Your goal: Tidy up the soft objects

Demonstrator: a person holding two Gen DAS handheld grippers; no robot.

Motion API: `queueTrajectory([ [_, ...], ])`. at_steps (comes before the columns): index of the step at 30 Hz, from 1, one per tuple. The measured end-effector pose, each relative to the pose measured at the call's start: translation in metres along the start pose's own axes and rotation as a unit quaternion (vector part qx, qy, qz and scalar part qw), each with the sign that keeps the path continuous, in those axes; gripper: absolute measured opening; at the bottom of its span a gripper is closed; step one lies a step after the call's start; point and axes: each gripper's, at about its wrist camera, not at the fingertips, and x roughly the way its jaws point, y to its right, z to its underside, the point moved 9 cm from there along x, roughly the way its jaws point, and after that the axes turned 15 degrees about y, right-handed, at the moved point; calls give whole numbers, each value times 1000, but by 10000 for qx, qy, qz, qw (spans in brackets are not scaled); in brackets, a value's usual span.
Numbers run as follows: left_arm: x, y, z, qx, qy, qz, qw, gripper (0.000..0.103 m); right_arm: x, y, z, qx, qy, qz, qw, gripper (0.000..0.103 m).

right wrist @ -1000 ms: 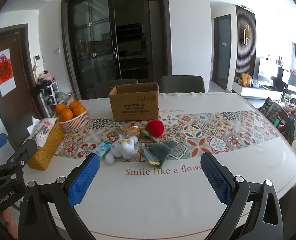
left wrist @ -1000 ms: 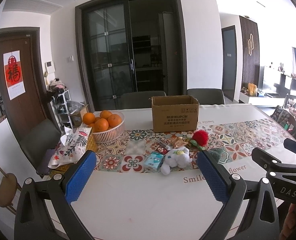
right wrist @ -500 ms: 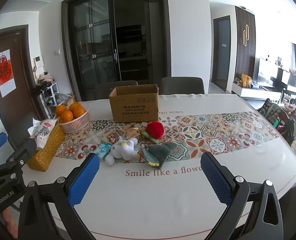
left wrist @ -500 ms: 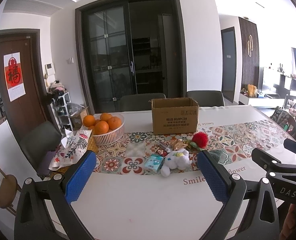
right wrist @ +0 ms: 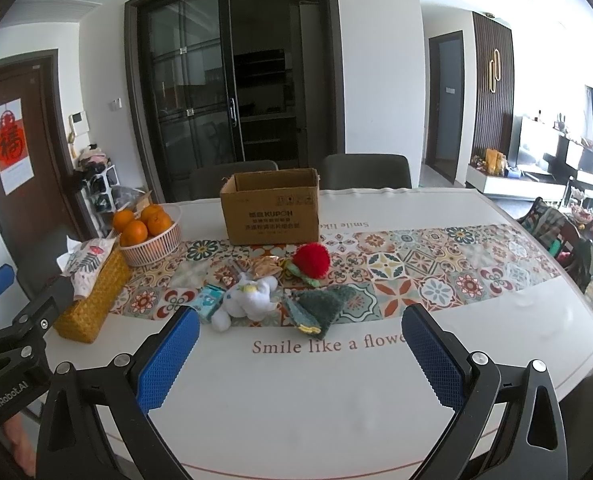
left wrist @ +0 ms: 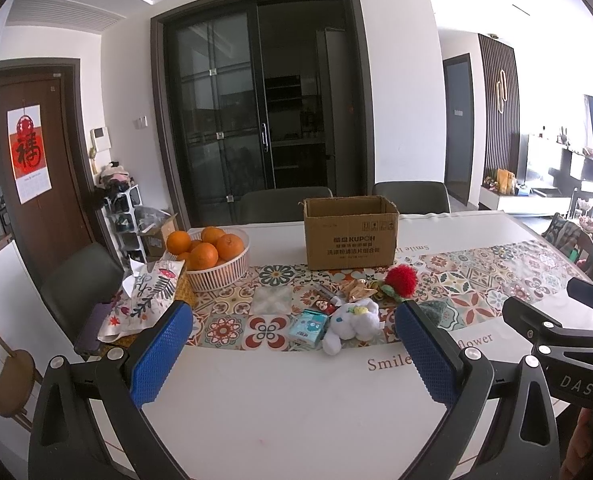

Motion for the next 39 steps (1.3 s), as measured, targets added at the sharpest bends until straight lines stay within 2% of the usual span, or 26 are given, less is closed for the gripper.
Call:
queueTrajectory([
  [13, 0, 0, 0, 1, -17, 15, 10000, 103, 4, -3, -2, 21, -37, -31, 10000, 102],
  [18, 10, -1, 4, 37, -174, 36, 9998, 103, 20, -7, 1, 49, -163, -85, 9998, 102],
  [30, 81, -23, 31, 93, -757, 386, 9963, 103, 88, -42, 21, 63, -698, -357, 9969, 102],
  [39, 150, -34, 69, 93, -1426, 933, 9853, 101, 157, -73, 46, 79, -1336, -487, 9898, 102],
])
